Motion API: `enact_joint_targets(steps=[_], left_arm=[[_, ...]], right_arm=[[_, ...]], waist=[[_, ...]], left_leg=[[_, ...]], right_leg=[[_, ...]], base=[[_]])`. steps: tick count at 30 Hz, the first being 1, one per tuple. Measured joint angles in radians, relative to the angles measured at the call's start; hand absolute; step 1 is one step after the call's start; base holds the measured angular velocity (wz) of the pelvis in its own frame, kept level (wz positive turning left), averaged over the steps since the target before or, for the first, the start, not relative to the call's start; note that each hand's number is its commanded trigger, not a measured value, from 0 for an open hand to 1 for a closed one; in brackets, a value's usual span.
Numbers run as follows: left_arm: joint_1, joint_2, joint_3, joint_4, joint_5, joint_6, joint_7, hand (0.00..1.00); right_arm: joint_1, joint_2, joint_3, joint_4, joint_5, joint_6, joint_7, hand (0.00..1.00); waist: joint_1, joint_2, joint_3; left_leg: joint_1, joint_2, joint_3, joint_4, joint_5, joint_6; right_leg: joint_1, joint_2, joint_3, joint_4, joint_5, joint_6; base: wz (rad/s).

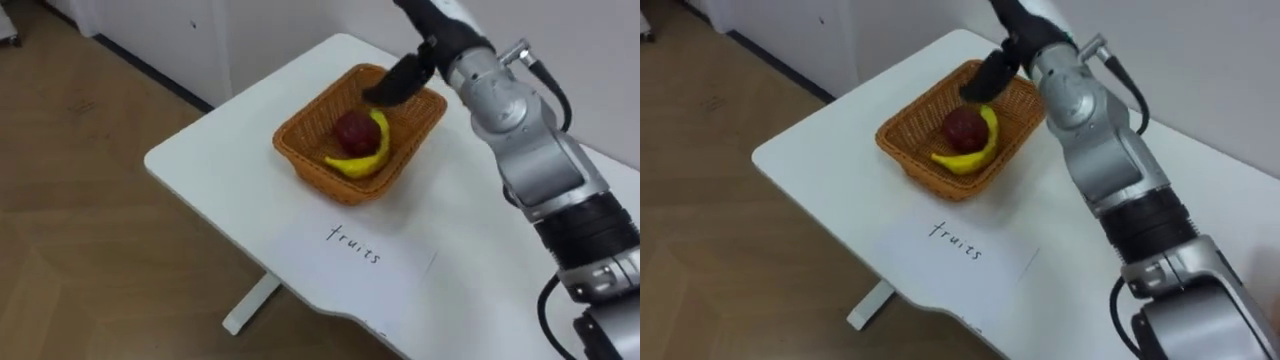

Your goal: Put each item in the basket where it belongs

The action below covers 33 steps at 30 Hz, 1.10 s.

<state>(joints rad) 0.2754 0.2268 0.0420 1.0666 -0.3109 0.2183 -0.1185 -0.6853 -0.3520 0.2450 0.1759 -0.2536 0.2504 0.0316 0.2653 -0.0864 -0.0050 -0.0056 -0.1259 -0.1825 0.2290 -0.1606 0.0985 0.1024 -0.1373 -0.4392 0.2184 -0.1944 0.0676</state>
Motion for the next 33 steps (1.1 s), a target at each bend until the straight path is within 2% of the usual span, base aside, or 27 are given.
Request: enact_joint_targets(steps=[1, 4, 7, 10, 11, 12, 13, 14, 16, 19, 22, 25, 27, 31, 33], left_arm=[[-0.004, -0.002, 0.021, -0.011, -0.002, -0.002, 0.003, 0.00], [-0.011, -0.007, 0.034, -0.035, -0.002, -0.016, 0.015, 0.00], [-0.016, -0.013, 0.040, -0.063, -0.013, -0.037, 0.031, 0.00], [-0.026, -0.017, 0.040, -0.066, -0.013, -0.053, 0.026, 0.00], [-0.031, -0.017, 0.040, -0.062, -0.013, -0.054, 0.025, 0.00], [-0.042, -0.016, 0.041, -0.047, -0.013, -0.058, 0.025, 0.00], [-0.054, -0.016, 0.041, -0.028, -0.012, -0.061, 0.025, 0.00], [-0.059, -0.017, 0.041, -0.026, -0.010, -0.061, 0.025, 0.00], [-0.064, -0.016, 0.050, -0.024, -0.012, -0.066, 0.027, 0.00], [-0.067, -0.015, 0.052, -0.023, -0.013, -0.072, 0.031, 0.00], [-0.076, -0.017, 0.053, -0.021, -0.013, -0.074, 0.029, 0.00], [-0.068, -0.015, 0.055, -0.015, -0.014, -0.083, 0.026, 0.00], [-0.065, -0.013, 0.055, -0.003, -0.032, -0.090, 0.027, 0.00], [-0.055, -0.014, 0.055, 0.010, -0.049, -0.108, 0.030, 0.00], [-0.052, -0.016, 0.054, 0.012, -0.048, -0.111, 0.033, 0.00]], right_arm=[[0.031, -0.001, -0.039, -0.056, 0.025, -0.001, -0.017, 0.00], [0.088, -0.015, -0.110, -0.160, 0.087, -0.007, -0.056, 0.00], [0.135, -0.053, -0.195, -0.231, 0.160, -0.010, -0.107, 0.00], [0.157, -0.063, -0.279, -0.277, 0.172, -0.010, -0.159, 0.00], [0.159, -0.066, -0.290, -0.287, 0.171, -0.010, -0.167, 0.00], [0.164, -0.072, -0.315, -0.310, 0.170, -0.010, -0.176, 0.00], [0.171, -0.092, -0.333, -0.327, 0.171, -0.010, -0.186, 0.00], [0.178, -0.103, -0.345, -0.337, 0.172, -0.010, -0.189, 0.00], [0.213, -0.131, -0.383, -0.354, 0.177, -0.014, -0.223, 0.00], [0.244, -0.132, -0.419, -0.354, 0.183, -0.017, -0.263, 0.00], [0.276, -0.135, -0.453, -0.354, 0.214, -0.022, -0.305, 0.00], [0.332, -0.136, -0.526, -0.354, 0.234, -0.028, -0.331, 0.00], [0.355, -0.136, -0.565, -0.354, 0.267, -0.033, -0.361, 0.00], [0.426, -0.137, -0.635, -0.349, 0.294, -0.065, -0.426, 0.00], [0.471, -0.137, -0.667, -0.349, 0.296, -0.078, -0.446, 0.00]], waist=[[-0.024, -0.005, -0.0030], [-0.053, -0.007, -0.0019], [-0.110, -0.006, -0.0012], [-0.151, -0.005, -0.0024], [-0.163, -0.004, -0.0015], [-0.191, 0.000, 0.0006], [-0.209, 0.005, -0.0012], [-0.212, 0.005, -0.0019], [-0.221, 0.006, -0.0013], [-0.256, -0.001, -0.0027], [-0.281, 0.001, -0.0002], [-0.319, -0.002, -0.0029], [-0.329, -0.003, -0.0039], [-0.372, -0.004, -0.0041], [-0.380, -0.005, -0.0034]], left_leg=[[0.001, 0.001, 0.006, -0.002, 0.000, 0.001], [0.008, 0.005, 0.030, -0.012, 0.000, 0.003], [0.015, 0.015, 0.074, -0.033, -0.002, 0.006], [0.018, 0.027, 0.119, -0.042, -0.004, 0.009], [0.018, 0.028, 0.125, -0.043, -0.004, 0.009], [0.019, 0.029, 0.132, -0.044, -0.006, 0.010], [0.022, 0.030, 0.144, -0.046, -0.006, 0.011], [0.030, 0.032, 0.155, -0.047, -0.006, 0.011], [0.052, 0.043, 0.193, -0.065, -0.007, 0.011], [0.056, 0.050, 0.210, -0.065, -0.010, 0.008], [0.068, 0.065, 0.252, -0.070, -0.019, 0.004], [0.073, 0.076, 0.282, -0.076, -0.030, -0.001], [0.077, 0.082, 0.297, -0.073, -0.035, -0.005], [0.090, 0.096, 0.328, -0.074, -0.040, -0.011], [0.096, 0.101, 0.341, -0.076, -0.042, -0.015]], right_leg=[[0.000, 0.000, 0.004, 0.001, 0.000, 0.000], [-0.008, 0.002, 0.048, 0.002, 0.000, 0.000], [-0.023, 0.006, 0.088, 0.005, 0.003, -0.002], [-0.051, 0.014, 0.141, 0.019, 0.010, -0.005], [-0.053, 0.016, 0.145, 0.019, 0.013, -0.005], [-0.055, 0.017, 0.154, 0.018, 0.014, -0.005], [-0.060, 0.018, 0.165, 0.019, 0.014, -0.005], [-0.064, 0.018, 0.172, 0.019, 0.014, -0.005], [-0.067, 0.031, 0.217, 0.017, 0.021, -0.007], [-0.066, 0.037, 0.225, 0.007, 0.026, -0.010], [-0.070, 0.051, 0.249, 0.001, 0.039, -0.016], [-0.073, 0.064, 0.275, 0.002, 0.041, -0.019], [-0.076, 0.072, 0.291, 0.001, 0.043, -0.022], [-0.075, 0.087, 0.310, -0.003, 0.049, -0.031], [-0.078, 0.091, 0.315, -0.003, 0.050, -0.032]], base=[[-0.12], [-0.30], [-0.42], [-0.48], [-0.32], [-0.25], [-0.28], [-0.42], [-0.52], [-0.26], [-0.40], [-0.30], [-0.33], [-0.23], [-0.19]])
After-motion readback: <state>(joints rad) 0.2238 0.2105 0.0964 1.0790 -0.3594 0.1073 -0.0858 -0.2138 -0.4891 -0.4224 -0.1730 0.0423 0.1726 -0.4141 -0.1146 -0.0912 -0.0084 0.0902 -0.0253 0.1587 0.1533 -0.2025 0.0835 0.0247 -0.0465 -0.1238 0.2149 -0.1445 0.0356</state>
